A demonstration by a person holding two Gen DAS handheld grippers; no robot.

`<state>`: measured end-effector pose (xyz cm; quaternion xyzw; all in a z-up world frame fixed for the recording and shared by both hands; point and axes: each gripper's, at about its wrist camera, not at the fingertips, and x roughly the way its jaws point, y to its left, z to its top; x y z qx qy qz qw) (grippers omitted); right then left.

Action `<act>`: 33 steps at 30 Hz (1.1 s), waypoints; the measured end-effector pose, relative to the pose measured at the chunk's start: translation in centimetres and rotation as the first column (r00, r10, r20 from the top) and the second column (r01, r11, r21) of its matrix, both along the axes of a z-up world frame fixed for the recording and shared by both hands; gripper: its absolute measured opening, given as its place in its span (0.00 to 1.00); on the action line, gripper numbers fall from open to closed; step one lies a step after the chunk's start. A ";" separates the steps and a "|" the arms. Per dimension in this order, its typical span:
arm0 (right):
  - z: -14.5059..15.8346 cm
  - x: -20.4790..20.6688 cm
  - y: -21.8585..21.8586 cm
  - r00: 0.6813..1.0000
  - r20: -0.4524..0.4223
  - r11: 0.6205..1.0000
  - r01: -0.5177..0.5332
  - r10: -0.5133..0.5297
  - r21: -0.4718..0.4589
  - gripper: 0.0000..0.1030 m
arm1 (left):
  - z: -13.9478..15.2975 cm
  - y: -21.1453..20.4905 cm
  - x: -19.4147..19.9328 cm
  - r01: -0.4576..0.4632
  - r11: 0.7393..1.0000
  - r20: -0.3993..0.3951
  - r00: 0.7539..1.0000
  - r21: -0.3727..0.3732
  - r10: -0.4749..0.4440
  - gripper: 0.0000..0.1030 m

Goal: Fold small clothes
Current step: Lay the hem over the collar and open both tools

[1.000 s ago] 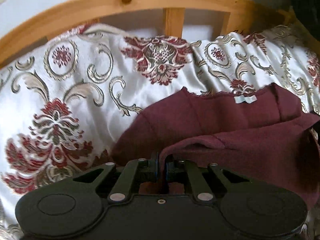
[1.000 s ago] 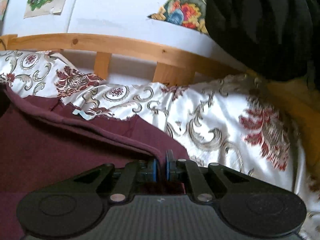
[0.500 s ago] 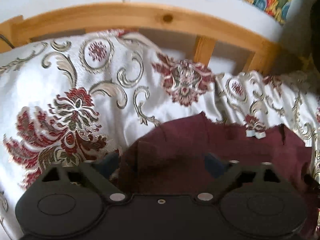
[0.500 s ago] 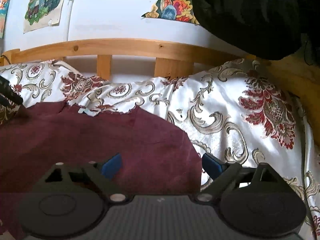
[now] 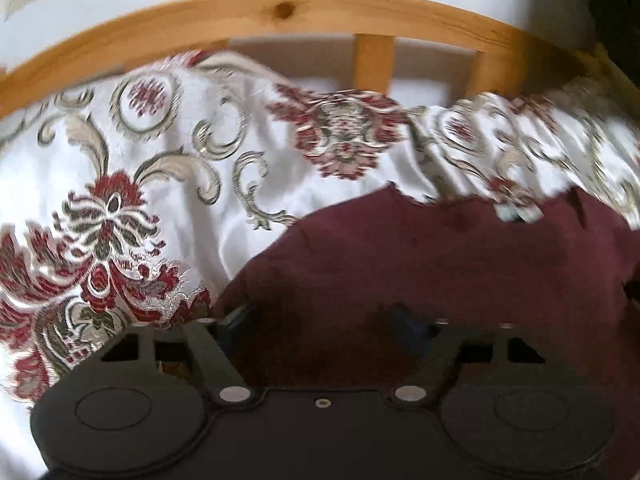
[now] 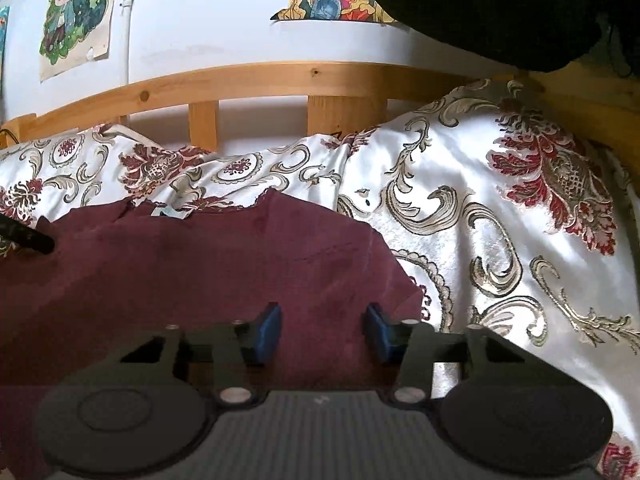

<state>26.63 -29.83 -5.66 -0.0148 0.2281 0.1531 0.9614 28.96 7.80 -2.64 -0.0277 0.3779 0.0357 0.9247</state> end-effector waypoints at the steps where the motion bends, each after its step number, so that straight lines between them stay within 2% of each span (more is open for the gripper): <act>1: 0.0 0.1 0.0 1.000 0.003 1.000 -0.004 0.004 0.005 0.31 | -0.1 0.3 0.3 -0.019 1.000 -0.001 1.000 -0.016 0.019 0.45; 2: 0.0 0.2 -0.1 1.000 0.006 1.000 -0.007 0.007 0.010 0.26 | -0.2 0.6 0.5 -0.040 0.999 0.001 0.999 -0.021 0.040 0.25; 3: 0.0 0.2 -0.2 1.000 0.006 1.000 -0.010 0.010 0.017 0.14 | -0.3 0.9 0.6 -0.057 0.998 0.006 0.998 -0.018 0.057 0.20; 5: 0.1 0.1 -0.5 1.000 0.025 0.999 -0.003 0.002 0.044 0.07 | -0.2 1.3 0.4 -0.055 0.998 0.039 0.998 -0.037 0.056 0.06; 8: 0.9 -0.8 -0.9 0.993 0.116 0.998 0.014 -0.021 0.060 0.05 | 0.6 0.8 -1.1 -0.050 0.998 0.147 0.988 -0.035 0.055 0.05; 10: 1.6 -1.5 -0.9 0.982 0.184 0.998 0.024 -0.034 0.053 0.05 | 1.4 0.5 -2.1 -0.053 0.998 0.245 0.968 -0.036 0.060 0.05; 12: 1.8 -1.6 -0.7 0.977 0.211 0.999 0.035 -0.041 0.035 0.05 | 1.9 0.3 -2.5 -0.059 0.998 0.306 0.950 -0.013 0.061 0.05; 14: 1.2 -1.0 -0.5 0.983 0.177 0.999 0.043 -0.045 0.017 0.05 | 1.8 0.3 -1.6 -0.067 0.998 0.298 0.953 0.008 0.061 0.05; 18: -0.2 0.2 -1.4 0.994 0.081 0.996 0.065 -0.069 0.059 0.05 | 0.1 0.6 -0.1 -0.094 0.996 0.257 0.962 0.000 0.091 0.05; 22: -0.7 0.4 -1.5 0.996 0.062 0.997 0.062 -0.065 0.055 0.06 | -1.9 0.5 0.2 -0.096 0.995 0.232 0.969 0.026 0.088 0.06; 24: -0.9 0.4 -1.3 0.997 0.053 0.997 0.060 -0.062 0.042 0.07 | -2.2 0.7 0.4 -0.103 0.994 0.220 0.971 0.024 0.095 0.11; 26: -0.9 0.5 -1.3 0.996 0.045 0.997 0.069 -0.071 0.044 0.17 | -2.0 0.6 0.4 -0.123 0.991 0.219 0.969 0.043 0.111 0.27; 27: -0.7 0.3 -1.5 0.996 0.045 0.995 0.080 -0.083 0.052 0.30 | -1.7 0.3 0.3 -0.123 0.991 0.224 0.969 0.057 0.108 0.33; 28: -0.5 0.2 -1.5 0.995 0.047 0.994 0.087 -0.090 0.058 0.43 | -1.6 0.2 0.2 -0.123 0.990 0.226 0.969 0.069 0.105 0.52; 29: -0.3 0.1 -1.5 0.994 0.052 0.994 0.090 -0.093 0.061 0.49 | -1.3 0.1 -0.1 -0.126 0.989 0.229 0.968 0.075 0.105 0.71; 31: 0.5 -0.4 -1.1 0.993 0.075 0.995 0.086 -0.089 0.047 0.66 | -0.5 0.1 -1.1 -0.132 0.989 0.253 0.961 0.064 0.112 0.85; 32: 0.9 -0.8 -0.7 0.992 0.094 0.996 0.079 -0.082 0.035 0.70 | -0.1 0.0 -1.8 -0.127 0.990 0.269 0.957 0.056 0.107 0.88; 33: 1.2 -1.2 -0.3 0.992 0.108 0.997 0.069 -0.071 0.024 0.79 | 0.4 -0.2 -2.6 -0.112 0.992 0.281 0.955 0.052 0.093 0.90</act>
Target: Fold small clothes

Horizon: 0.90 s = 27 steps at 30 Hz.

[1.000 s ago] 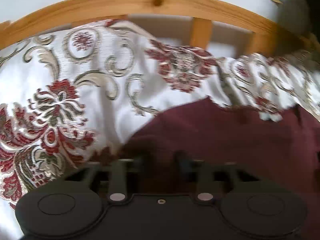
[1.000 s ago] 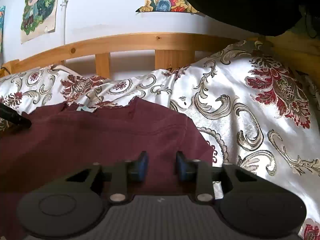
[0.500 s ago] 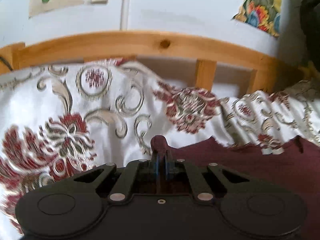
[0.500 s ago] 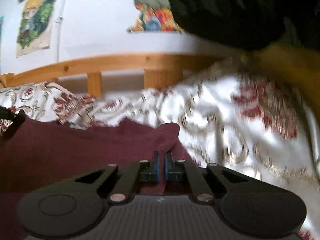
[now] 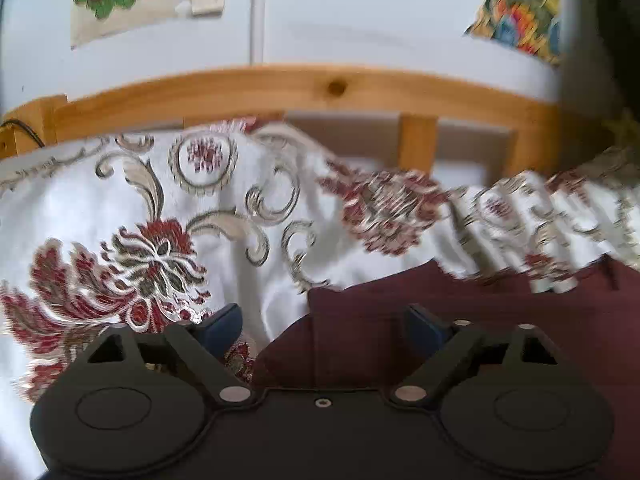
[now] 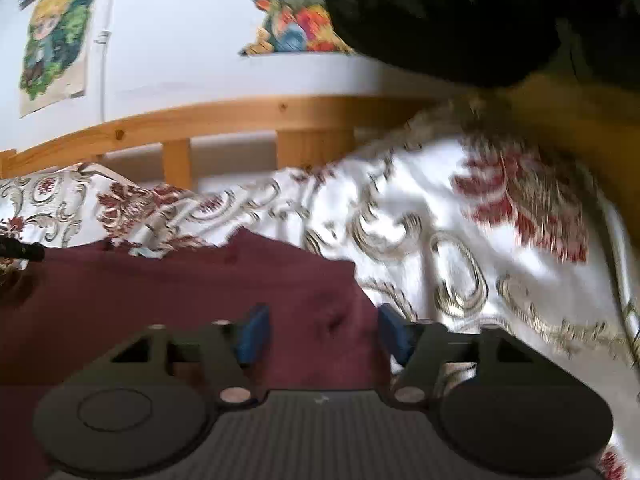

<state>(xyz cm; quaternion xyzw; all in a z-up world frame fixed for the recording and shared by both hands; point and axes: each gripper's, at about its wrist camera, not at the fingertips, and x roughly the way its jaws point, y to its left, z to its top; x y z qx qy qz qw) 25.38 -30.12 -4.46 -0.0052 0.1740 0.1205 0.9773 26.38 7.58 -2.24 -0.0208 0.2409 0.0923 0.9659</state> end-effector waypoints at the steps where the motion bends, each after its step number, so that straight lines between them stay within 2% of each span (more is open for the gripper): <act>1: 0.3 -0.5 0.5 1.000 0.012 1.000 -0.013 0.014 -0.010 0.89 | 0.3 -0.3 -0.6 0.014 1.000 0.003 1.000 0.002 -0.014 0.95; 3: 0.7 -1.7 1.5 0.999 0.032 0.999 -0.038 0.039 -0.030 0.97 | 1.0 -1.1 -2.0 0.042 0.999 0.005 0.999 0.012 -0.042 0.98; 7: 0.5 -4.1 3.5 0.999 0.036 0.991 -0.033 0.038 -0.127 1.00 | 1.2 -2.8 -5.1 0.123 0.992 0.010 0.992 0.027 -0.123 0.99; 11: -1.1 -5.5 3.9 0.999 0.021 0.974 0.049 -0.045 -0.223 0.99 | -0.4 -4.2 -6.8 0.152 0.987 -0.066 0.987 0.044 -0.149 0.99; 15: -2.5 -5.4 2.5 0.980 0.049 0.939 0.197 -0.191 -0.281 0.99 | -2.6 -3.9 -7.1 0.071 0.997 -0.176 0.982 0.021 -0.066 0.99; 17: -2.5 -5.1 1.3 0.962 0.040 0.926 0.272 -0.271 -0.260 1.00 | -3.5 -3.0 -7.2 0.007 1.000 -0.216 0.976 -0.011 -0.009 0.99; 18: -2.5 -5.1 0.9 0.958 0.028 0.927 0.283 -0.285 -0.245 1.00 | -3.8 -2.6 -7.4 -0.013 0.999 -0.225 0.974 -0.032 0.005 0.99; 22: -3.5 -5.5 0.7 0.933 0.018 0.895 0.349 -0.359 -0.277 1.00 | -4.8 -1.0 -7.8 -0.051 0.992 -0.248 0.969 -0.115 0.021 0.99; 27: -4.0 -5.4 1.3 0.931 0.017 0.884 0.353 -0.366 -0.307 1.00 | -5.5 -1.0 -8.8 -0.029 0.995 -0.211 0.977 -0.096 0.008 1.00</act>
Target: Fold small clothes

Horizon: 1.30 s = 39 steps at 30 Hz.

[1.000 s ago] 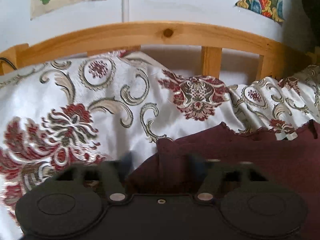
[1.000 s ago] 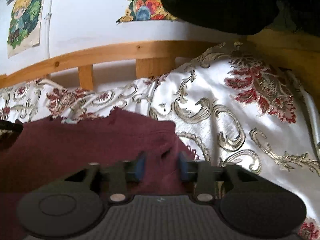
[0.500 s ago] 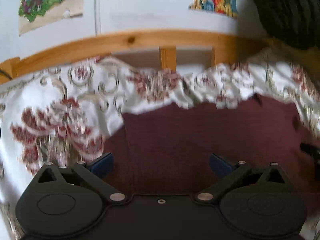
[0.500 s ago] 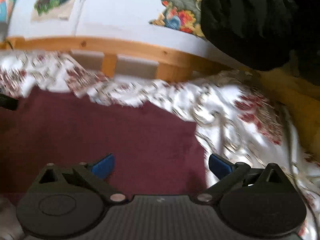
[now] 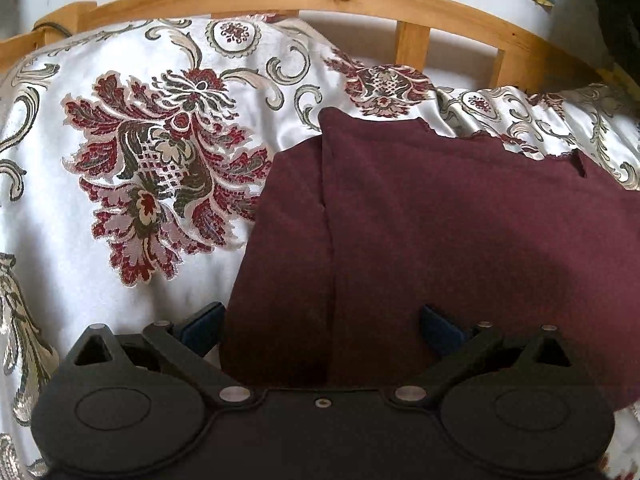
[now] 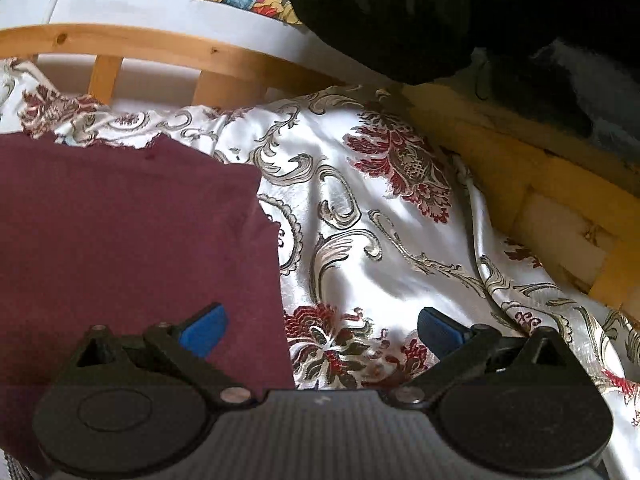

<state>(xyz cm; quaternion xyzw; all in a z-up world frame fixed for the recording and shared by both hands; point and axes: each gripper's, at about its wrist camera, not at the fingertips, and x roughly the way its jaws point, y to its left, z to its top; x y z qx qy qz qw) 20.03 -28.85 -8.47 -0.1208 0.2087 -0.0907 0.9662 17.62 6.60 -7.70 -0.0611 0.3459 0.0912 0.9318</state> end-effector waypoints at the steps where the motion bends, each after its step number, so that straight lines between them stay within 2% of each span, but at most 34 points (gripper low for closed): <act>1: 0.0 -0.1 0.1 1.000 0.000 1.000 0.000 0.000 0.000 1.00 | -0.2 0.0 -0.1 0.001 1.000 0.008 1.000 -0.001 -0.001 1.00; 8: 0.1 0.1 -0.4 1.000 -0.006 0.999 -0.007 0.008 0.033 1.00 | -1.0 -0.2 -1.2 0.011 1.000 0.093 0.996 0.024 -0.013 1.00; 23: 0.2 0.0 -0.7 1.000 -0.011 0.997 -0.008 0.009 0.073 1.00 | -1.1 0.0 -1.9 0.017 1.000 0.130 0.991 0.007 -0.018 1.00; 25: 0.6 -0.7 -0.9 1.000 0.028 0.996 0.008 -0.010 0.087 1.00 | -1.1 0.0 -2.0 0.017 1.000 0.133 0.991 0.006 -0.017 1.00; 27: 1.6 -2.2 -0.7 0.988 0.137 0.995 0.054 -0.066 0.087 1.00 | -1.1 0.0 -2.1 0.016 1.000 0.136 0.991 0.006 -0.017 1.00; 28: 2.2 -3.0 -0.3 0.978 0.199 0.995 0.044 -0.060 0.084 1.00 | -1.2 0.0 -2.2 0.016 1.000 0.138 0.990 0.005 -0.017 1.00; 30: 3.4 -4.0 0.8 0.965 0.263 0.996 -0.023 0.001 0.081 1.00 | -1.2 0.0 -2.3 0.016 1.000 0.143 0.990 0.002 -0.016 1.00; 32: 4.1 -4.6 2.4 0.960 0.266 0.991 -0.106 0.082 0.078 1.00 | -1.2 0.1 -2.5 0.016 1.000 0.147 0.989 -0.002 -0.015 1.00; 35: 4.5 -5.0 5.2 0.943 0.229 0.959 -0.267 0.240 0.094 1.00 | -1.2 0.0 -2.4 0.014 1.000 0.148 0.989 0.001 -0.014 1.00; 37: 4.4 -4.6 7.4 0.913 0.167 0.917 -0.388 0.371 0.086 1.00 | -1.2 0.0 -2.4 0.014 1.000 0.148 0.989 0.001 -0.014 1.00; 39: 4.2 -4.4 9.5 0.894 0.133 0.896 -0.439 0.428 0.068 1.00 | -1.2 0.0 -2.4 0.014 1.000 0.148 0.989 0.002 -0.014 1.00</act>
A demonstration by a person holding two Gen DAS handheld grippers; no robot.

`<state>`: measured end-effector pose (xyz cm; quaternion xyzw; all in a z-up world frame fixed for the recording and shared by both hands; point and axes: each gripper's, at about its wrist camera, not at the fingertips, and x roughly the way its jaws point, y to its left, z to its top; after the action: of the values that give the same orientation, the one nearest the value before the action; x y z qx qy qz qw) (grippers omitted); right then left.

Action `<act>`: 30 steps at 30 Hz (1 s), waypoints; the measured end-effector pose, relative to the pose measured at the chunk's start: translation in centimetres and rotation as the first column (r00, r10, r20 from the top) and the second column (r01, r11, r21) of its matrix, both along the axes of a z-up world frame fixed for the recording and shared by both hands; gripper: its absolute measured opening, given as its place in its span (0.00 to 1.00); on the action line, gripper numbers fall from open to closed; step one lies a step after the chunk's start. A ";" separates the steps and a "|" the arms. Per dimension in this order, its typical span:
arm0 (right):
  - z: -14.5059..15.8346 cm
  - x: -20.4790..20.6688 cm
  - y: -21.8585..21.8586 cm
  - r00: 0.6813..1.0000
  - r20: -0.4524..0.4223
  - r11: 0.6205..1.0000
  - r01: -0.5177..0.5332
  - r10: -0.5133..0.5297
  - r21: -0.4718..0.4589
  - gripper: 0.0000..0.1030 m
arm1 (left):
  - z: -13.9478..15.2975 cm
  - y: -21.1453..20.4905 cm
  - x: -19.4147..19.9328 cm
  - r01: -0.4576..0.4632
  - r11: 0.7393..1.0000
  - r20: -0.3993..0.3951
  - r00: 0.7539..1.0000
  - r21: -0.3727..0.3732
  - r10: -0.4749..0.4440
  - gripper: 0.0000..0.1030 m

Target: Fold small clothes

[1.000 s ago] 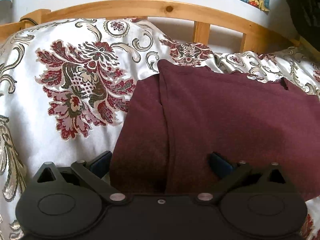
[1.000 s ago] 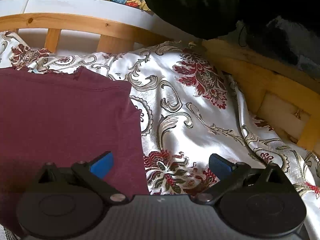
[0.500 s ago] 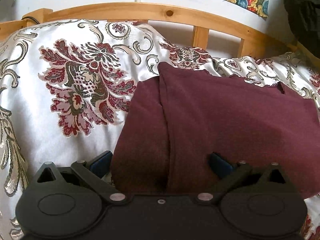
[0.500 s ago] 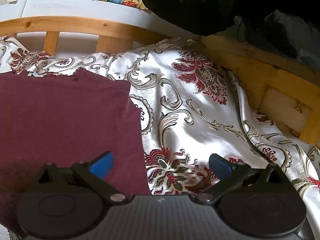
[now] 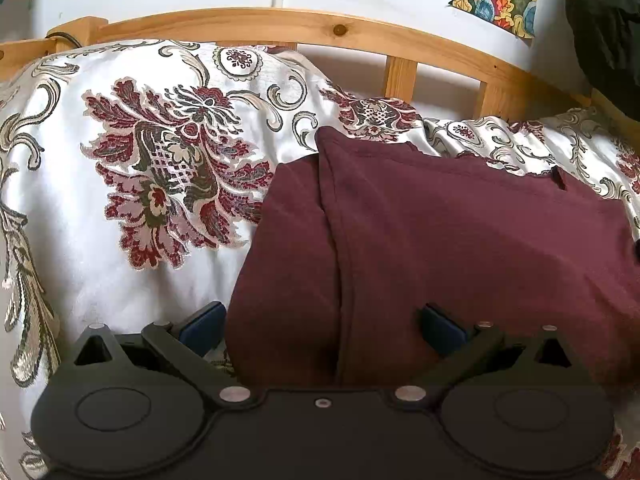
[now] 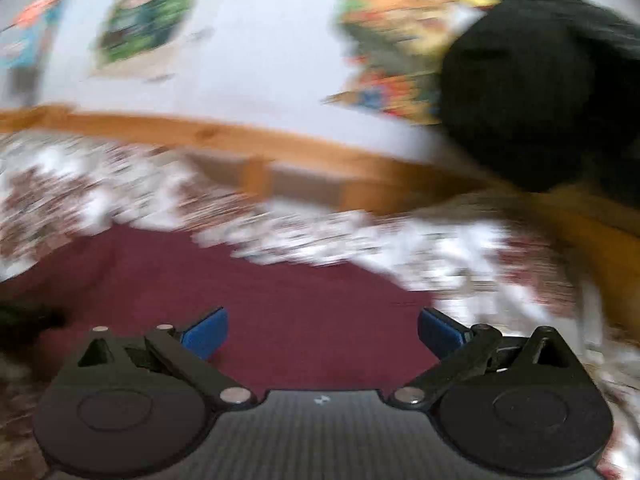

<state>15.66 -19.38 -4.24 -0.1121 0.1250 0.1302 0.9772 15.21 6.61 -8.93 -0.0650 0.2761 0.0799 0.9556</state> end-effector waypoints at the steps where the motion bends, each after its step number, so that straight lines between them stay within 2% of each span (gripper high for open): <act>1: -0.2 0.0 0.8 1.000 -0.001 1.000 -0.011 0.011 -0.009 1.00 | 0.0 0.0 0.0 0.000 1.000 0.000 1.000 0.000 0.000 1.00; 4: -1.1 0.4 2.4 0.999 -0.024 0.997 -0.048 0.047 -0.056 1.00 | 0.0 0.0 0.0 0.000 1.000 0.001 1.000 0.000 0.000 0.99; 7: -3.1 1.2 3.1 0.990 -0.133 0.993 -0.056 0.042 -0.105 1.00 | 0.0 0.0 0.0 0.000 1.000 0.002 1.000 0.002 0.000 0.99; 15: -4.1 3.1 1.2 0.963 -0.252 0.995 -0.091 0.100 0.044 1.00 | 0.0 -0.1 0.0 -0.001 1.000 0.001 1.000 0.011 0.001 1.00; 25: -4.0 3.4 0.7 0.958 -0.263 0.993 -0.095 0.110 0.071 1.00 | 0.1 0.1 0.0 0.006 1.000 -0.002 1.000 0.000 -0.006 0.99; 30: -4.0 3.5 0.4 0.955 -0.272 0.992 -0.096 0.116 0.088 1.00 | 0.9 1.5 1.1 0.094 0.995 -0.054 0.994 -0.033 -0.096 0.99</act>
<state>19.17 -18.96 -8.22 -0.0632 0.2492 0.2013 0.9452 16.27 8.16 -8.02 -0.0642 0.3066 0.0317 0.9491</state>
